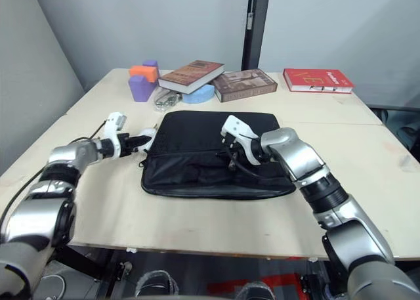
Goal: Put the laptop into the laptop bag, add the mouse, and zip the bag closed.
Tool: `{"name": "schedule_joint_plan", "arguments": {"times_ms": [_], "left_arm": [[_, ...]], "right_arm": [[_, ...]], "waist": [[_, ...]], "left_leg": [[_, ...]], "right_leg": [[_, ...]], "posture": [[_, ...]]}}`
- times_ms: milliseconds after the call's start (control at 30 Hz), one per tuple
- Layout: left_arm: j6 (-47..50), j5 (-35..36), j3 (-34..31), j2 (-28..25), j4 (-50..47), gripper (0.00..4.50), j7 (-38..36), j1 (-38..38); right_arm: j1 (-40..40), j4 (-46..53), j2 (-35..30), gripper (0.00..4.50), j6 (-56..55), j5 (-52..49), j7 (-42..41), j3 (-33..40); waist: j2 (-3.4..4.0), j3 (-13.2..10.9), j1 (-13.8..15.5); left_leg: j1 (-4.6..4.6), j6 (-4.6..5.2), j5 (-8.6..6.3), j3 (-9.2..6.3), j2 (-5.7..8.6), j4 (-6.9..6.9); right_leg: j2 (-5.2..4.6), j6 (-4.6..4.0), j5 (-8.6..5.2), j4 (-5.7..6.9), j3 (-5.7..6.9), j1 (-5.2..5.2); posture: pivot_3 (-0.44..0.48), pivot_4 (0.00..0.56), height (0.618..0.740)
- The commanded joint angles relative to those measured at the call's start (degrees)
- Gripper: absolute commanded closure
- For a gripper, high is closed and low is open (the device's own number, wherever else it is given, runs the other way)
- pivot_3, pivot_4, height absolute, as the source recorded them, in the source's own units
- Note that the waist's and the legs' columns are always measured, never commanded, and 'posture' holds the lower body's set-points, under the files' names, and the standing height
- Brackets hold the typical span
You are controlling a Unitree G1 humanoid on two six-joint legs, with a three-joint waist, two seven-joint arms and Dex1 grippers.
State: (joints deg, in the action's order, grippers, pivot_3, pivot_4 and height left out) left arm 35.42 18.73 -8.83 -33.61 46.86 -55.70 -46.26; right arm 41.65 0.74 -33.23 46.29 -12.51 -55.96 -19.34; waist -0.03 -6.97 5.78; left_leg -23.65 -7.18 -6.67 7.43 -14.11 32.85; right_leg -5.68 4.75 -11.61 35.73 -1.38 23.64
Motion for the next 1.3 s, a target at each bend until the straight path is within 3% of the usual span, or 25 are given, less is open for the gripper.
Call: {"name": "schedule_joint_plan", "arguments": {"times_ms": [33,167,300,500,600,867,1133,1300], "left_arm": [[5.7,5.8,-0.8,-3.4,-17.5,4.49,-6.4,4.7],[10.0,9.4,0.6,-6.6,-34.4,4.49,-9.4,14.1],[12.5,11.9,-0.1,-9.1,-44.6,4.49,-9.6,20.9],[12.4,15.9,-3.2,-17.9,-57.3,4.49,-15.6,35.4],[10.7,16.2,-4.1,-19.5,-59.7,4.49,-15.4,40.1],[12.9,20.2,-6.6,-16.9,-61.5,4.49,-9.8,41.1],[12.6,25.0,-9.7,-22.3,-68.5,4.49,-16.7,51.1],[11.1,25.3,-7.6,-21.9,-72.3,4.49,-16.0,53.5]], "right_arm": [[-1.3,-1.7,-0.7,4.50,1.5,1.8,0.2,-2.3],[-1.5,-1.9,-0.6,4.50,1.5,3.3,1.2,-3.3],[-1.8,-1.5,-0.6,4.50,1.7,3.4,1.2,-4.1],[-0.3,-2.6,-0.1,4.50,1.8,3.2,0.3,-4.6],[0.4,-3.4,0.4,4.50,1.7,3.4,-0.2,-5.1],[1.0,-4.7,1.3,4.50,1.1,3.9,-1.0,-6.4],[2.1,-5.7,1.7,4.50,1.2,4.1,-1.6,-6.5],[2.3,-6.2,2.2,4.50,1.0,4.3,-1.6,-6.7]], "waist": [[0.00,0.0,0.2],[0.01,0.0,0.1],[0.02,0.0,-0.3],[0.01,0.0,-1.3],[0.01,0.0,-1.3],[0.00,0.0,-1.3],[-0.06,0.1,-2.1],[-0.06,0.1,-2.1]], "left_leg": [[-0.03,-0.01,0.00,-0.01,-0.01,-0.06],[0.02,-0.02,-0.01,0.01,0.00,-0.11],[0.13,-0.02,-0.01,0.06,-0.02,-0.21],[0.14,-0.08,-0.02,0.17,-0.07,-0.42],[0.18,-0.11,-0.02,0.22,-0.07,-0.68],[0.50,-0.22,-0.02,0.26,-0.09,-0.90],[0.48,-0.26,-0.02,0.32,-0.10,-0.97],[0.50,-0.26,-0.02,0.36,-0.11,-0.97]], "right_leg": [[0.01,-0.01,-0.01,-0.06,0.03,0.01],[-0.01,-0.06,-0.03,-0.11,0.03,-0.03],[0.02,-0.06,-0.04,-0.07,-0.02,0.00],[0.10,-0.05,-0.05,-0.20,-0.12,0.15],[0.12,-0.05,-0.06,-0.27,-0.14,0.23],[0.23,-0.05,-0.07,-0.14,-0.27,0.20],[0.31,-0.09,-0.11,-0.35,-0.37,0.26],[0.32,-0.09,-0.12,-0.35,-0.42,0.27]], "posture": [[0.000,0.150,0.740],[0.000,0.150,0.740],[0.000,0.150,0.740],[0.000,0.150,0.740],[0.000,0.150,0.740],[0.000,0.150,0.740],[0.000,0.150,0.740],[0.000,0.150,0.740]]}}
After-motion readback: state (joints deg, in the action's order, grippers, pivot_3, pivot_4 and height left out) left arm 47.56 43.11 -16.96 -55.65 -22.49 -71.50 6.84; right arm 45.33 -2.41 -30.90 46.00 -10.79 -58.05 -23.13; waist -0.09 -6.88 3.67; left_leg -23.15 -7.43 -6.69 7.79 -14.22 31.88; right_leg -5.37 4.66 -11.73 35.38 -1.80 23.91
